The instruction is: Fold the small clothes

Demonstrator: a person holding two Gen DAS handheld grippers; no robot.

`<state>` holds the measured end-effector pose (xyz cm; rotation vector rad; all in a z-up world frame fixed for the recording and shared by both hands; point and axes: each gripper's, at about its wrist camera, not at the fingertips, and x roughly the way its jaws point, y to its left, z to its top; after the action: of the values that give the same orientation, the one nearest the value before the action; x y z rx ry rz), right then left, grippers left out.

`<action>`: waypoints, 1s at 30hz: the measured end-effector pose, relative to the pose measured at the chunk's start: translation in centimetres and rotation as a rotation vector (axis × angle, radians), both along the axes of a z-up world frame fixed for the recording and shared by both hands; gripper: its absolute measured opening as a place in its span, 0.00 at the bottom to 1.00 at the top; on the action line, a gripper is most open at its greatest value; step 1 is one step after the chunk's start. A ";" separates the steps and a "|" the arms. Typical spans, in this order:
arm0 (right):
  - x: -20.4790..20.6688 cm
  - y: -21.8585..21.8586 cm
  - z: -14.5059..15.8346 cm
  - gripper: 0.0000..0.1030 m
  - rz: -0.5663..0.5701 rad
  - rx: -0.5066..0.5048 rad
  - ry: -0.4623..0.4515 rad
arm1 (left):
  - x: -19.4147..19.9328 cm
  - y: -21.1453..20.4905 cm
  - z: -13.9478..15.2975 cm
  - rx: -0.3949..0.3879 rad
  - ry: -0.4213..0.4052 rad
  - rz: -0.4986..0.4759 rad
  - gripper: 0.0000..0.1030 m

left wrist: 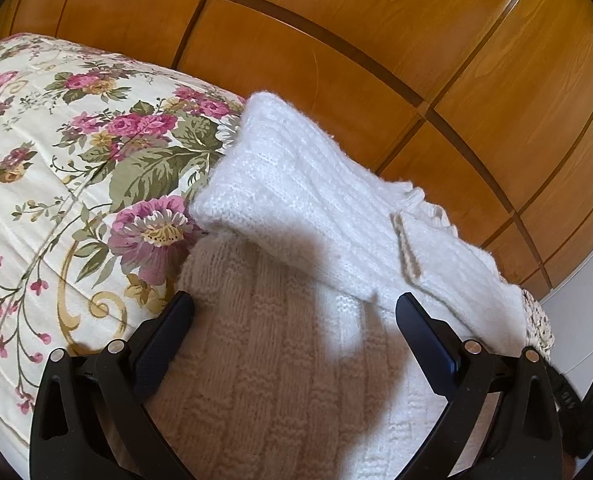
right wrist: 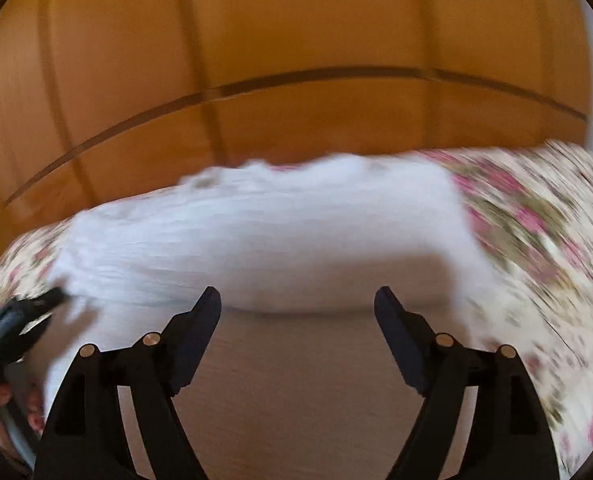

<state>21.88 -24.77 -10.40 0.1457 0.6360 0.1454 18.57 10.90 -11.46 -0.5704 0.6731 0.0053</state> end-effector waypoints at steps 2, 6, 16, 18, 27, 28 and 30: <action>-0.3 -2.2 -0.7 0.68 -0.091 0.048 0.026 | -0.3 0.2 0.6 -0.003 0.005 0.008 0.96; -1.1 -7.6 -2.8 0.58 -0.204 0.296 0.064 | -0.5 -0.7 3.0 -0.032 -0.020 -0.035 0.83; -1.6 -9.3 -3.3 0.55 -0.210 0.402 0.035 | 7.5 -7.6 5.2 0.090 0.003 -0.224 0.74; -1.5 -9.2 -3.4 0.55 -0.212 0.407 0.036 | 9.3 -8.6 4.1 0.098 0.055 -0.262 0.52; -1.2 -9.5 -3.7 0.55 -0.217 0.418 0.039 | 8.6 -7.2 5.8 0.024 -0.047 -0.230 0.11; -1.2 -9.4 -3.7 0.56 -0.218 0.418 0.039 | 8.3 -6.8 5.3 0.056 -0.039 -0.226 0.11; -1.2 -9.5 -3.7 0.55 -0.217 0.418 0.039 | 8.3 -6.4 3.9 0.088 0.008 -0.240 0.11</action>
<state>20.70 -34.24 -14.07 0.6201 0.6181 0.0643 26.84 4.50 -7.60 -0.4023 0.7425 -0.1862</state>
